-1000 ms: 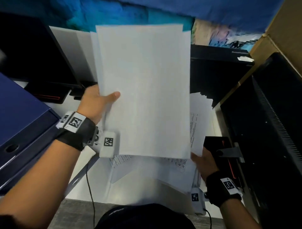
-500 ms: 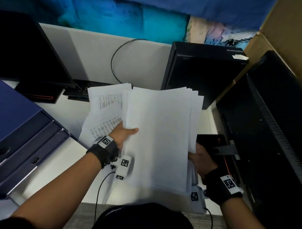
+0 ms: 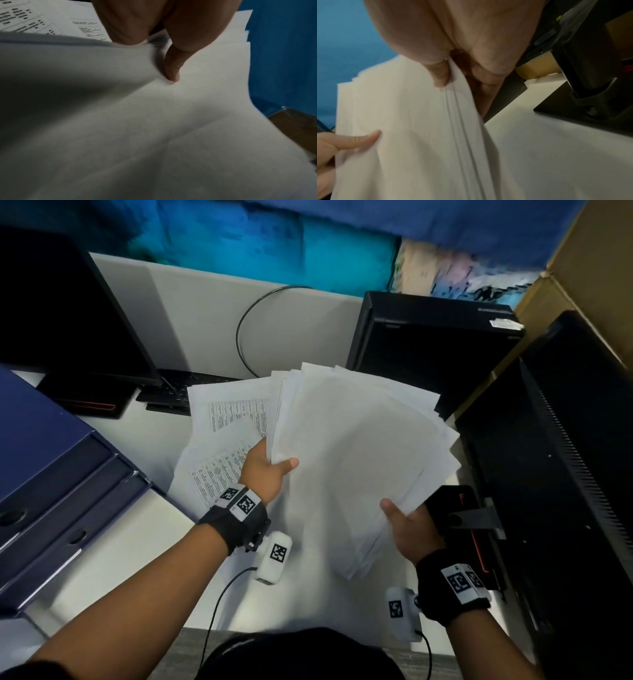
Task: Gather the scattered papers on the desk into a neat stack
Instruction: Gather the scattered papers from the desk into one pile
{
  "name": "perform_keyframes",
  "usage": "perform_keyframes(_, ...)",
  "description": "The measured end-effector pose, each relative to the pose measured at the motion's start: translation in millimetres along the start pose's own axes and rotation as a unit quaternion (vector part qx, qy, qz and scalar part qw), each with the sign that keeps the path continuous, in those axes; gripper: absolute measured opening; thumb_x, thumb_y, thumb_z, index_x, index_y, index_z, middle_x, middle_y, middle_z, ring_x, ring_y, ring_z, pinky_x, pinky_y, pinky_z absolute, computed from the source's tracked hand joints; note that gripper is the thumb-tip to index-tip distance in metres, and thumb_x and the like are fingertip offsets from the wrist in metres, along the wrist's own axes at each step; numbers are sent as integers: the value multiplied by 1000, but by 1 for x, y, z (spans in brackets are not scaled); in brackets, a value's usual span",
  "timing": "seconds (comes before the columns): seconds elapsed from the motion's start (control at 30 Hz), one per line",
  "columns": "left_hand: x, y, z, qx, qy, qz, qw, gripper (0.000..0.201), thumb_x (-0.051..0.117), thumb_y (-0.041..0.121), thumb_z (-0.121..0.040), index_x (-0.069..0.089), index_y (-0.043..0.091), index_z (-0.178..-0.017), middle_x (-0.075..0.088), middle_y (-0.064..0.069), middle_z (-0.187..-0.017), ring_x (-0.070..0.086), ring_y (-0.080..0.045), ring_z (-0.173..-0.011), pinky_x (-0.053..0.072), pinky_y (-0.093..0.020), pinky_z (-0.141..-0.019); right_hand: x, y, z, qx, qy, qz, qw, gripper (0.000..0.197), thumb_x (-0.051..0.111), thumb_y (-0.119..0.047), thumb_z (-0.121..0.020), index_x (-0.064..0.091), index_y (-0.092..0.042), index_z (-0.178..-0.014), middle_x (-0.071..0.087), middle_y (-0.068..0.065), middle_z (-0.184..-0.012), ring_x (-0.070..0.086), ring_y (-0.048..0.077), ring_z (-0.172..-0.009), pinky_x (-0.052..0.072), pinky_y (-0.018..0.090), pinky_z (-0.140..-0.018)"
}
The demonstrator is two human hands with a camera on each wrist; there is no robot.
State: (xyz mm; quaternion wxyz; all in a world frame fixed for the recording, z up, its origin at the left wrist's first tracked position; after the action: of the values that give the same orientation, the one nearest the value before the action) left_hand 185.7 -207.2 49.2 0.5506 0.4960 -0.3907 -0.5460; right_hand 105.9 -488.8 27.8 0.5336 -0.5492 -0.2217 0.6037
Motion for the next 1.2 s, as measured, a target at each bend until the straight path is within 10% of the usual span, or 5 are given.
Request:
perform_keyframes(0.47,12,-23,4,-32,-81,27,996,52,78,-3,-69,65,7,-119,74,-9,-109,69,-23,-104,54,-36,-92,5,7,7,-18,53,-79,995,28,77,1,-77,60,-21,-77,65,-4,-82,65,13,-82,50,36,-88)
perform_keyframes(0.73,14,-38,-3,-22,-116,-22,993,67,80,4,-71,51,16,-130,68,-2,-119,65,-18,-110,52,-36,-97,12,18,-1,11,73,-117,990,23,72,-8,-85,56,-16,-98,55,-18,-86,56,16,-99,39,25,-90)
perform_keyframes(0.87,-15,-68,-12,-87,-49,-147,984,65,75,7,-80,44,15,-137,52,-6,-135,52,-22,-119,42,-33,-100,-1,25,-4,18,86,-118,989,27,71,-6,-85,61,0,-110,63,-1,-94,58,18,-101,40,25,-87)
perform_keyframes(1.03,-79,-112,-12,-334,122,-306,883,70,62,34,-77,36,9,-137,41,-20,-137,51,-41,-120,46,-49,-100,-5,58,-12,64,109,-137,982,51,76,-8,-78,57,2,-125,65,14,-119,63,32,-110,48,49,-102)
perform_keyframes(1.2,-74,-128,-12,-391,179,-348,833,99,74,33,-76,15,7,-150,21,-24,-149,28,-41,-136,21,-46,-115,4,75,-11,106,85,-170,976,44,66,10,-83,55,4,-125,62,13,-110,61,31,-101,48,49,-98)
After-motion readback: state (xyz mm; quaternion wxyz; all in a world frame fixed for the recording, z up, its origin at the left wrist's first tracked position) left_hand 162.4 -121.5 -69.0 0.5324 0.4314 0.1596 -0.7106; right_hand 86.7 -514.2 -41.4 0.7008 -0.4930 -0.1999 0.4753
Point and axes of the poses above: each hand's wrist, its own z-axis away from the middle knuckle, its own x-axis out of the palm, y = z × x, the point moved 6 cm from there along -z, towards the middle knuckle
